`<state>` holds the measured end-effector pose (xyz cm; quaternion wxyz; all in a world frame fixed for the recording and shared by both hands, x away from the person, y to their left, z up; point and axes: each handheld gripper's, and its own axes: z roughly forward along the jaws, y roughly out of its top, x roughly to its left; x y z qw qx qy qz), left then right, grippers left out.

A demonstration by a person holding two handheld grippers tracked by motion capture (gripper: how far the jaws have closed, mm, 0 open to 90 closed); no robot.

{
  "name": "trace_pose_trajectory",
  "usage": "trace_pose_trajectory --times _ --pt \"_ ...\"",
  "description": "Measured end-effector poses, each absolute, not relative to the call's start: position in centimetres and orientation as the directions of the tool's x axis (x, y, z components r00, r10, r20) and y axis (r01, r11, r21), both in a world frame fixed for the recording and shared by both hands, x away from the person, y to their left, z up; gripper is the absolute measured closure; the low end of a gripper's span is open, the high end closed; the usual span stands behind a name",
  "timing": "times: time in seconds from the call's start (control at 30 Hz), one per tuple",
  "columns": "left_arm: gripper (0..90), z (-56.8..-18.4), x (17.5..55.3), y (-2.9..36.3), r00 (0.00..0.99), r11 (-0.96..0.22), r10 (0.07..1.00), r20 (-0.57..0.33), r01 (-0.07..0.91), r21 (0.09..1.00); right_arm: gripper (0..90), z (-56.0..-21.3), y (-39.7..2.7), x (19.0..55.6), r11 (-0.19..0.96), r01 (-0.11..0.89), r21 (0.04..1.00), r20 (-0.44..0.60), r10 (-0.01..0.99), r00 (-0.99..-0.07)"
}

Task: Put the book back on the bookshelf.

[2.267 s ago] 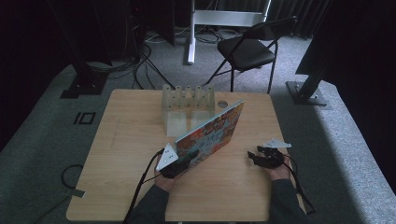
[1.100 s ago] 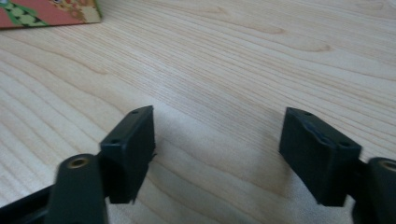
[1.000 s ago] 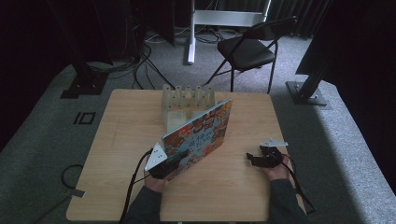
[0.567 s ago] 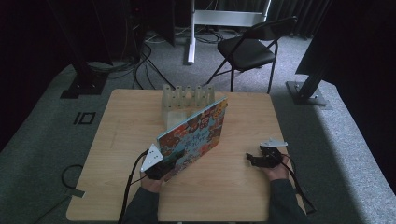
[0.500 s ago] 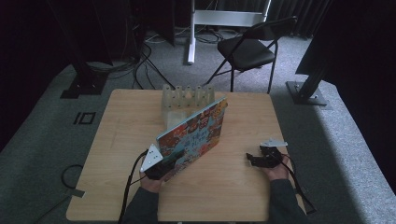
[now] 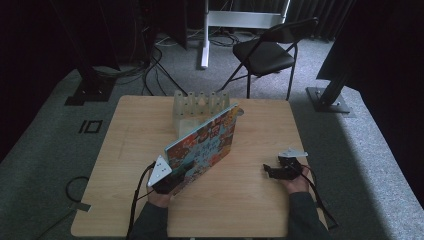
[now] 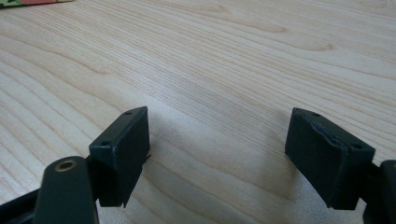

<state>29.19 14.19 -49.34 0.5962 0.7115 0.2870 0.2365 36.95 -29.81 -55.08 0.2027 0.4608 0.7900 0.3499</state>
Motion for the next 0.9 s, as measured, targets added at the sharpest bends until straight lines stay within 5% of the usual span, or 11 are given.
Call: trace_pose_trajectory --times 0.9 --pt "80.8 -49.4 28.4 16.3 0.682 -0.112 0.731 -0.015 0.142 0.984 21.6 -55.1 -29.8 36.9 0.331 0.585 0.74 0.003 0.869 -0.496"
